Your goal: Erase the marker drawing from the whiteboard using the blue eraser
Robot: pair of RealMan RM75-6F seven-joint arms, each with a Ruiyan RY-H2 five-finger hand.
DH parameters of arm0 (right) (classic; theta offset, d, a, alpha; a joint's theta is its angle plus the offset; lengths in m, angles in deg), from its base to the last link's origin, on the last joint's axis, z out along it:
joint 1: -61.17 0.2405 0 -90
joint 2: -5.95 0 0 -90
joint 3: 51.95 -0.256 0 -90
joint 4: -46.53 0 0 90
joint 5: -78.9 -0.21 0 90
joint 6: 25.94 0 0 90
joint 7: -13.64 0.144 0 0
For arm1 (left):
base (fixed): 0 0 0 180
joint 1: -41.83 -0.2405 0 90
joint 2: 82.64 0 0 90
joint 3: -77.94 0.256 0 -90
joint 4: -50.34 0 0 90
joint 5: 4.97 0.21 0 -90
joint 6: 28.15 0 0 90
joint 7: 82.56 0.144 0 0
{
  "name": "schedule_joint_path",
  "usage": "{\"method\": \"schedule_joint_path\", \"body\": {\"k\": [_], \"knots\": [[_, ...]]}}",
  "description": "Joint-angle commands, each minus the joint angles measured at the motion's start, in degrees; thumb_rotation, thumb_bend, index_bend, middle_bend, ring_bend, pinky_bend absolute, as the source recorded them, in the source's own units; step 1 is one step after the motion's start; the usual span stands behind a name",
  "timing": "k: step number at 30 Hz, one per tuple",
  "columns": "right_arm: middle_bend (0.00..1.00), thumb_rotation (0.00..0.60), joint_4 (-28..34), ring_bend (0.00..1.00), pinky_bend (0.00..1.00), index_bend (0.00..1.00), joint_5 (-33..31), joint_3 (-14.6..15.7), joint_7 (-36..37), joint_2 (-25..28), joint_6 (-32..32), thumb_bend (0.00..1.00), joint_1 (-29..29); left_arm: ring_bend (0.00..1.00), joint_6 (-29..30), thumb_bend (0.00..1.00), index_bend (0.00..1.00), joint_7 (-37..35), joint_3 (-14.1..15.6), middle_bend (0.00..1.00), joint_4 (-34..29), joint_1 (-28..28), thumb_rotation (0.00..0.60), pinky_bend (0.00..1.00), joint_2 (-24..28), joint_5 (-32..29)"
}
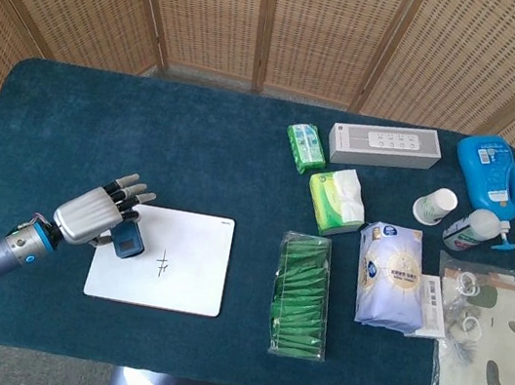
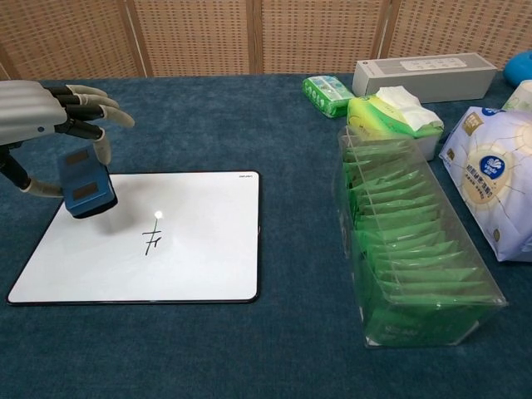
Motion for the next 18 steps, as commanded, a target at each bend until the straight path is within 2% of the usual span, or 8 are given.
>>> {"method": "schedule_joint_path", "body": {"k": [1, 12, 18], "knots": [[0.21, 0.600, -0.2, 0.03, 0.11, 0.25, -0.1, 0.0, 0.2, -0.2, -0.2, 0.31, 0.0, 0.00, -1.4, 0.29, 0.67, 1.1, -0.4, 0.13, -0.7, 0.9, 0.600, 0.00, 0.3, -0.2], [0.21, 0.600, -0.9, 0.03, 0.11, 0.25, -0.5, -0.1, 1.4, 0.0, 0.3, 0.32, -0.5, 0.00, -8.6, 0.29, 0.68, 5.2, -1.1, 0.14, -2.4, 3.0, 0.600, 0.00, -3.1, -2.8], [0.21, 0.600, -1.1, 0.03, 0.11, 0.25, -0.7, 0.1, 1.8, 0.0, 0.3, 0.32, -0.8, 0.00, -9.5, 0.29, 0.68, 7.7, -1.9, 0.13, -3.1, 3.7, 0.600, 0.00, -4.3, -3.5]]}}
